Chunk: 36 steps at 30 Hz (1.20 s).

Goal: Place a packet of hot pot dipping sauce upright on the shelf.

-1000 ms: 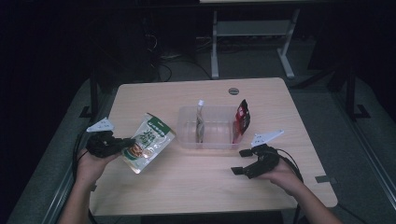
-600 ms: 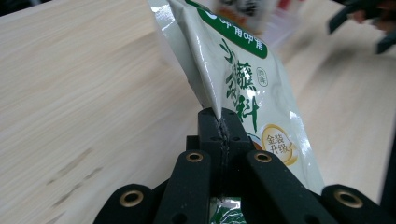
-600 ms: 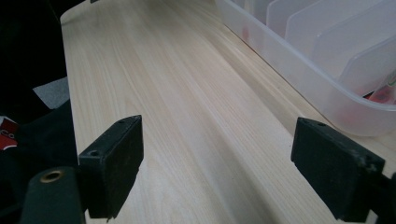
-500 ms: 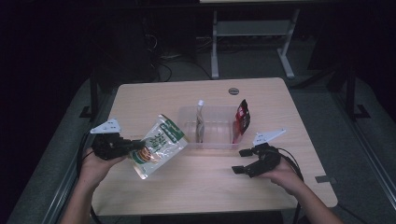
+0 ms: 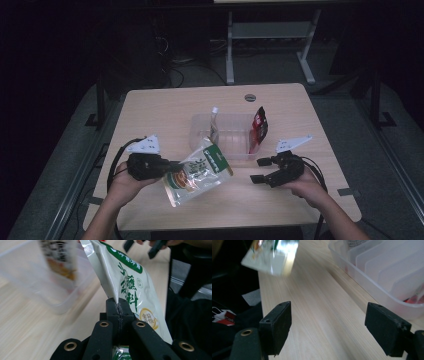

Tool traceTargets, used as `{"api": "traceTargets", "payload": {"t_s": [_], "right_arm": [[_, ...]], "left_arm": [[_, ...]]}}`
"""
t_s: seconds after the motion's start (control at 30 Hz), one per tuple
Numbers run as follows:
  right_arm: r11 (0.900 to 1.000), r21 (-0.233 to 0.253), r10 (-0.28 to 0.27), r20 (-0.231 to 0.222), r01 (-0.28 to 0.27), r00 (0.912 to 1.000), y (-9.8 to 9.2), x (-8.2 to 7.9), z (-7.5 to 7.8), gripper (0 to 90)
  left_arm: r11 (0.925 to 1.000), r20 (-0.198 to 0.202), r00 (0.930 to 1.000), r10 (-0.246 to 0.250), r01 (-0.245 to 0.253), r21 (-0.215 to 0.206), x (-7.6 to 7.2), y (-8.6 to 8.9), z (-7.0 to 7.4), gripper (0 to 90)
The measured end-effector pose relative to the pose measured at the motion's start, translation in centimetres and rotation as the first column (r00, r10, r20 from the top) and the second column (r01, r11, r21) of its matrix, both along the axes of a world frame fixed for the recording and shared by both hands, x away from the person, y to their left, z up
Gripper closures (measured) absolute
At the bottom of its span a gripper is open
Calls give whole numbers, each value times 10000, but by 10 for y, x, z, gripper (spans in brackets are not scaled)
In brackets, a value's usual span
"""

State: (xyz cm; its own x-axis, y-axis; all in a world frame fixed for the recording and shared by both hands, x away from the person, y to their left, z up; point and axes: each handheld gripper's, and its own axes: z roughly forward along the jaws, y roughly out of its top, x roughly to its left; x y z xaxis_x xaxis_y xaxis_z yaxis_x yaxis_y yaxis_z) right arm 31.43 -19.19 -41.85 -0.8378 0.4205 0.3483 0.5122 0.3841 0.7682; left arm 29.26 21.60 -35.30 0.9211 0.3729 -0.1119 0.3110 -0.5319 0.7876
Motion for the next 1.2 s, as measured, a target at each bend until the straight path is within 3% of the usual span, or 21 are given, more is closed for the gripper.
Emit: {"api": "traceTargets", "payload": {"t_s": [0.27,0.63,0.87,1.2], "right_arm": [[9955,845,450,-209,-431,9988,4,-1,2,225],[9854,1157,1306,-442,-1248,9904,23,-3,-2,272],[9746,1394,1843,-537,-1754,9814,29,-4,-3,401],[9675,1738,1938,-423,-1838,9801,27,-1,-3,609]], "left_arm": [[9965,141,9968,-783,778,316,-5,-33,-12,897],[9888,387,9885,-1463,1449,367,-8,-61,-21,897],[9889,542,9876,-1475,1461,279,-8,-64,-22,897],[9898,691,9875,-1418,1405,235,-6,-63,-24,898]]}}
